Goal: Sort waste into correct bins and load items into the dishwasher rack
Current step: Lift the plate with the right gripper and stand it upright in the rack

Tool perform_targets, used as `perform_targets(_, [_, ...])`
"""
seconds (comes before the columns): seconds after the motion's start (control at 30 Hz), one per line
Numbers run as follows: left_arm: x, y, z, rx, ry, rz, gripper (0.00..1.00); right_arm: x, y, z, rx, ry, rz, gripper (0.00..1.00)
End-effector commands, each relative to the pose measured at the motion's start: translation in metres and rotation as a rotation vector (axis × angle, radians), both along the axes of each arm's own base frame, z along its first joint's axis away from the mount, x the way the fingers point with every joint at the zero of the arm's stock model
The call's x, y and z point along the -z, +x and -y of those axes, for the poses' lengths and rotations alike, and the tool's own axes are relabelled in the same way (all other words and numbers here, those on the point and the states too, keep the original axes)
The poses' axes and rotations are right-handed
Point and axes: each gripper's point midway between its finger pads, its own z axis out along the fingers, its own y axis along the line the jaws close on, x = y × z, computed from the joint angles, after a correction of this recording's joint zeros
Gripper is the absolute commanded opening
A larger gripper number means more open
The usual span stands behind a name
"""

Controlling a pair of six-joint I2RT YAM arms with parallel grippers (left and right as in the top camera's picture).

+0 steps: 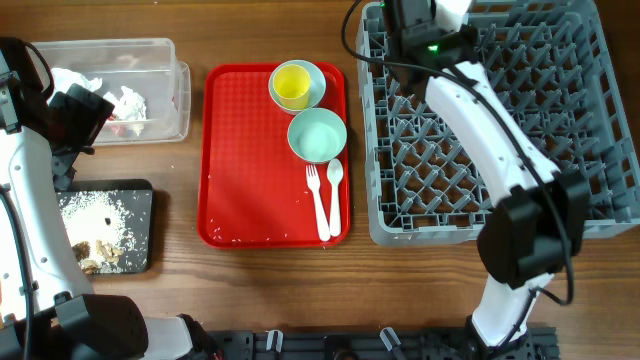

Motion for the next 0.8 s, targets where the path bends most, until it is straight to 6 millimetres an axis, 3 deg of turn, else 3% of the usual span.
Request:
perform_targets(0.0, [0.0, -0.001, -0.004, -0.013, 0.012, -0.003, 1.0, 0.005, -0.002, -0.008, -0.005, -0.036, -0.013, 0.04])
perform_targets(0.2, [0.0, -0.001, -0.004, -0.013, 0.012, -0.003, 1.0, 0.006, -0.003, -0.026, -0.047, -0.021, -0.013, 0.04])
perform_targets(0.37, [0.0, -0.001, -0.004, -0.013, 0.012, -0.003, 1.0, 0.021, 0.001, -0.044, -0.13, 0.085, -0.055, 0.04])
perform_targets(0.5, [0.0, -0.001, -0.004, -0.013, 0.012, -0.003, 1.0, 0.023, 0.001, -0.047, -0.142, 0.099, -0.061, 0.07])
perform_targets(0.53, [0.0, -0.001, -0.004, -0.013, 0.012, -0.003, 1.0, 0.023, 0.002, -0.047, -0.142, 0.1, -0.059, 0.11])
perform_targets(0.57, [0.0, -0.001, -0.004, -0.013, 0.012, -0.003, 1.0, 0.023, 0.002, -0.048, -0.146, 0.103, -0.059, 0.22])
perform_targets(0.63, [0.0, -0.001, -0.004, -0.013, 0.012, -0.003, 1.0, 0.017, -0.001, -0.062, -0.197, 0.154, -0.06, 0.56])
perform_targets(0.7, [0.0, -0.001, -0.004, -0.013, 0.012, -0.003, 1.0, 0.003, -0.003, -0.078, -0.281, 0.217, -0.054, 0.61])
perform_targets(0.77, [0.0, -0.001, -0.004, -0.013, 0.012, -0.003, 1.0, -0.019, -0.005, -0.092, -0.361, 0.283, -0.03, 0.73])
